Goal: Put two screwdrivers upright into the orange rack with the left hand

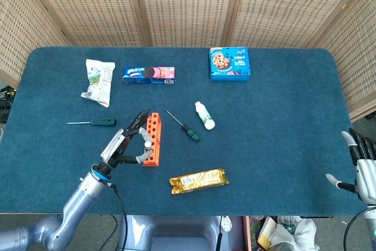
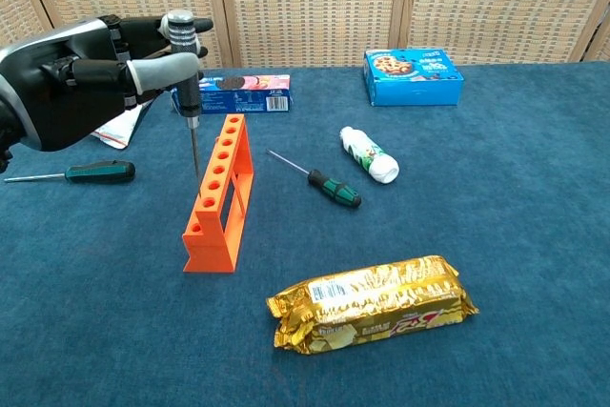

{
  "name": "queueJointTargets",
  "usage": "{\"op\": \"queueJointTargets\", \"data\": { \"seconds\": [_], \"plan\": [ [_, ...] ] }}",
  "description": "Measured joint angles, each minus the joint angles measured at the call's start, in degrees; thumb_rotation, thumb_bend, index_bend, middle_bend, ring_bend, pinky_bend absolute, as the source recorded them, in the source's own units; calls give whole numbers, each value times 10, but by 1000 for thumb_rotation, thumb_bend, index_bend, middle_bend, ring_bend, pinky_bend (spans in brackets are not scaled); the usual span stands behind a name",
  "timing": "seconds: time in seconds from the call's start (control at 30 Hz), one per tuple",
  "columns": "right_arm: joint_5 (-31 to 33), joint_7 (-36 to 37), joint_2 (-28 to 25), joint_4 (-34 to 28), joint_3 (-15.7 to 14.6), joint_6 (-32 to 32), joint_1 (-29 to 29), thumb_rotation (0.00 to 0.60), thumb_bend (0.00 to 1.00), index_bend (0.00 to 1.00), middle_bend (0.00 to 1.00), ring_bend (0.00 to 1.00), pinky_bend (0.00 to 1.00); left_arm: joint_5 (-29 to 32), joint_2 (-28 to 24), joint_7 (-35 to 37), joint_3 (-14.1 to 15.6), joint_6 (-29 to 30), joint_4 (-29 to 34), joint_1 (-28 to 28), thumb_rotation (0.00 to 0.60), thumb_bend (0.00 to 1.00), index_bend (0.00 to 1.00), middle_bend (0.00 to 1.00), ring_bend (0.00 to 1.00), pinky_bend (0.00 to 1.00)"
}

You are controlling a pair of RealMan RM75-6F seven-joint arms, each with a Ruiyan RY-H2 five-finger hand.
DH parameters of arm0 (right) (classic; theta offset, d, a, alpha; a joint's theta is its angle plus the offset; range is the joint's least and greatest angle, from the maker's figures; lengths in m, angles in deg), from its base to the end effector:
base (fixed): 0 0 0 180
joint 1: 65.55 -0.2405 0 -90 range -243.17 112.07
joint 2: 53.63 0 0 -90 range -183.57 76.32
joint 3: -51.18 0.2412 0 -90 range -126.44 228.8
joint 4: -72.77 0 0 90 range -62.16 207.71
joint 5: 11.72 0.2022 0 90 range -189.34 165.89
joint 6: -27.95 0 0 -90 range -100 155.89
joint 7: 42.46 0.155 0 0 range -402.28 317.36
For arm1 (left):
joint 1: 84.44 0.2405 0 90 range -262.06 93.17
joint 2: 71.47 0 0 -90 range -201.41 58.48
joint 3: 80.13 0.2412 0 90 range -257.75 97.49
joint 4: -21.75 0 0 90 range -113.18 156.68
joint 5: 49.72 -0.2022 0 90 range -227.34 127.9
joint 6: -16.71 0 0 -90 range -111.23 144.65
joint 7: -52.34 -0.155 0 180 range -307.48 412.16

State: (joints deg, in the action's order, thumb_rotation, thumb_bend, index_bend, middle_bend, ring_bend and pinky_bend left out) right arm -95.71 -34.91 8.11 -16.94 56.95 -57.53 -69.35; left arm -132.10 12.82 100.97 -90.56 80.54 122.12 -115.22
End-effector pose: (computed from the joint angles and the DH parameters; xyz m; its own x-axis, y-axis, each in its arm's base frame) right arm -0.3090 -0.1953 0.1887 0.3479 0.0590 0.9357 -0.9374 0.0388 0.3461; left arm -0.1062 0.2779 0.0226 -0.6548 0.5136 0.5545 0.6193 -0.0558 0.7831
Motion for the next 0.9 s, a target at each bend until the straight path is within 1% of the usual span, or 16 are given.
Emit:
{"op": "queueJointTargets", "data": {
  "seconds": [0.9],
  "plan": [
    [3,6,-2,1,0,2,1,600,0,0,0,0,0,7,14,17,0,-12,-18,-10,600,391,672,0,0,0]
  ]
}}
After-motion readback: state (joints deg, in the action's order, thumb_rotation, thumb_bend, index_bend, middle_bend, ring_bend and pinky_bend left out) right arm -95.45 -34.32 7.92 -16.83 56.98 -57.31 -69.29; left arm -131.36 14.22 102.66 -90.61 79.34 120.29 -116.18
